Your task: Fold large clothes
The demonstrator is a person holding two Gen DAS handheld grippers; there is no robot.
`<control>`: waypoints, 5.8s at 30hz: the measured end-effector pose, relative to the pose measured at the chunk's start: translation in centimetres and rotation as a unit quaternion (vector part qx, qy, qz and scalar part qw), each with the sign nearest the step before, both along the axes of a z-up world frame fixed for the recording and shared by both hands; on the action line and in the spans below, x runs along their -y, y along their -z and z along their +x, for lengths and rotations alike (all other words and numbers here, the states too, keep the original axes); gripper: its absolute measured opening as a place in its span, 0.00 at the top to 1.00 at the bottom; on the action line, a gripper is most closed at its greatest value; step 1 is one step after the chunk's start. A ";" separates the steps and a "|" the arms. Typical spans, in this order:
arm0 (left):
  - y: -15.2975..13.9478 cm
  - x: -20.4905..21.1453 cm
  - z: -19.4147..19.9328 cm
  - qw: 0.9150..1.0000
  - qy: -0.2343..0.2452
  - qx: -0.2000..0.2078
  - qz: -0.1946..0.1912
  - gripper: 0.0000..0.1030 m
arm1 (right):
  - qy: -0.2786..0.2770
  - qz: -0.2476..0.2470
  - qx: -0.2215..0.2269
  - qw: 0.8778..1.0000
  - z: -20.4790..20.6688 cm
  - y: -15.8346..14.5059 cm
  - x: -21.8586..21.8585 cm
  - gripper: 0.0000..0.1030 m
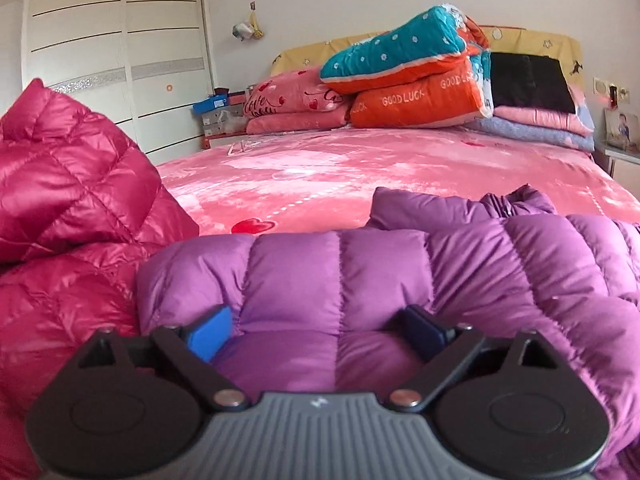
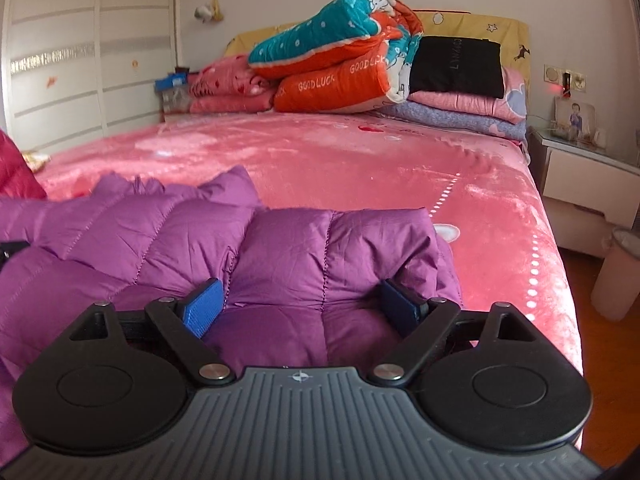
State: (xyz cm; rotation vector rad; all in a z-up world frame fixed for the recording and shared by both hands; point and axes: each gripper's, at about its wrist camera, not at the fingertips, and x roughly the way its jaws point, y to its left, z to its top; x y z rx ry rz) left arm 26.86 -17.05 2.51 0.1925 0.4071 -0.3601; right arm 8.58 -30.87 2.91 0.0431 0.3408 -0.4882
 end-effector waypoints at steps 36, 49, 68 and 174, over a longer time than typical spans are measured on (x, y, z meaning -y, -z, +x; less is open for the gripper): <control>-0.5 -3.1 -17.5 0.988 0.051 -0.147 -0.012 0.06 | -0.048 0.004 -0.084 0.995 -9.0 1.1 -9.0 0.00; -0.1 -5.7 -24.8 0.985 0.071 -0.155 0.017 0.06 | -0.039 0.031 -0.141 0.989 -17.4 3.4 -13.4 0.00; -0.9 -10.1 -33.5 0.980 0.110 -0.166 0.014 0.06 | -0.051 0.088 -0.168 0.981 -27.1 2.9 -18.4 0.00; -9.2 -19.3 -8.8 0.857 0.056 -0.235 -0.454 0.89 | -0.173 0.543 0.326 0.754 -18.8 -3.1 4.5 0.71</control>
